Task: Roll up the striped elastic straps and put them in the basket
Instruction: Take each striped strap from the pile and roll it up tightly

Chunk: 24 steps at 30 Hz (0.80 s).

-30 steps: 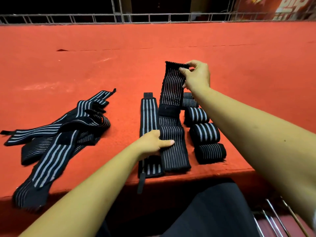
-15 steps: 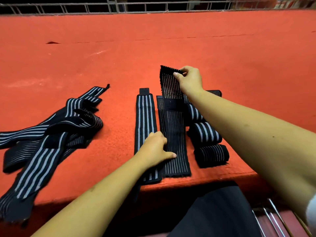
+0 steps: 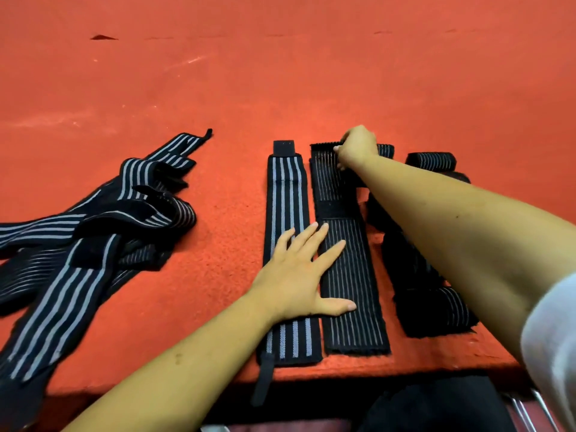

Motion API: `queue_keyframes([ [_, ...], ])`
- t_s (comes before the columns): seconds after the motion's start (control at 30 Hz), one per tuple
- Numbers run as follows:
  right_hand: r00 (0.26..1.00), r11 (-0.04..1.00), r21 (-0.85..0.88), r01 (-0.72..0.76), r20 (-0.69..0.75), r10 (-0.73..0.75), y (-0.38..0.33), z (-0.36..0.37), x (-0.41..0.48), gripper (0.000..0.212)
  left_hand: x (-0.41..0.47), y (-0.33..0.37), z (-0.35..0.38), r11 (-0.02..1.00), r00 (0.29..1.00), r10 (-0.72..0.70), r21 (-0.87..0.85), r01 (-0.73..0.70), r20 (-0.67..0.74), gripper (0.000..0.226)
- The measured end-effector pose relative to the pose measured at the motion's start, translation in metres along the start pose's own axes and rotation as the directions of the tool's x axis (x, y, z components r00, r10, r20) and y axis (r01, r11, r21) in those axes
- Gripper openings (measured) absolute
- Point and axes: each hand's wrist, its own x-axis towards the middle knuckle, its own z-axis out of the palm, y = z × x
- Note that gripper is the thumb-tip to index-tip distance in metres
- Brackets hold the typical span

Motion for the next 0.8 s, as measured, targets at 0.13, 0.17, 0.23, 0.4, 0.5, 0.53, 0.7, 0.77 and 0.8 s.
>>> queue_keyframes([
  [0.13, 0.999, 0.982, -0.187, 0.036, 0.008, -0.035, -0.004, 0.016, -0.005, 0.003, 0.001, 0.000, 0.000, 1.000, 1.000, 0.010, 0.013, -0.010, 0.020, 0.108],
  [0.17, 0.999, 0.975, -0.220, 0.030, 0.016, -0.028, -0.005, 0.018, -0.006, 0.004, 0.001, 0.000, 0.000, 1.000, 1.000, 0.013, 0.015, -0.014, 0.016, 0.108],
  [0.23, 0.998, 0.960, -0.274, 0.052, 0.049, -0.040, -0.006, 0.022, -0.006, 0.010, 0.001, 0.000, 0.001, 1.000, 1.000, 0.014, 0.024, -0.014, 0.010, 0.108],
  [0.4, 0.996, 0.966, -0.246, 0.084, 0.032, -0.079, -0.011, 0.013, -0.006, 0.011, 0.001, 0.000, 0.001, 1.000, 1.000, 0.019, 0.020, -0.020, 0.007, 0.109],
  [0.5, 0.995, 0.993, -0.067, 0.094, -0.019, -0.095, -0.018, -0.012, -0.007, 0.015, 0.001, 0.000, 0.000, 1.000, 1.000, 0.016, 0.007, -0.016, 0.014, 0.108],
  [0.53, 0.995, 0.995, 0.014, 0.098, -0.037, -0.098, -0.021, -0.023, -0.010, 0.017, 0.001, 0.000, 0.000, 1.000, 1.000, 0.017, 0.004, -0.017, 0.018, 0.108],
  [0.7, 0.991, 0.685, 0.728, 0.032, 0.067, -0.117, -0.038, -0.078, -0.063, 0.015, 0.001, -0.002, -0.001, 1.000, 1.000, 0.020, 0.016, -0.020, 0.019, 0.107],
  [0.77, 0.988, 0.562, 0.827, -0.010, 0.094, -0.120, -0.040, -0.094, -0.091, 0.010, 0.000, -0.001, -0.003, 1.000, 1.000, 0.018, 0.015, -0.018, 0.002, 0.107],
  [0.8, 0.988, 0.538, 0.842, -0.021, 0.099, -0.117, -0.040, -0.099, -0.104, 0.009, -0.001, 0.000, -0.004, 1.000, 1.000, 0.019, -0.002, -0.019, -0.011, 0.107],
])
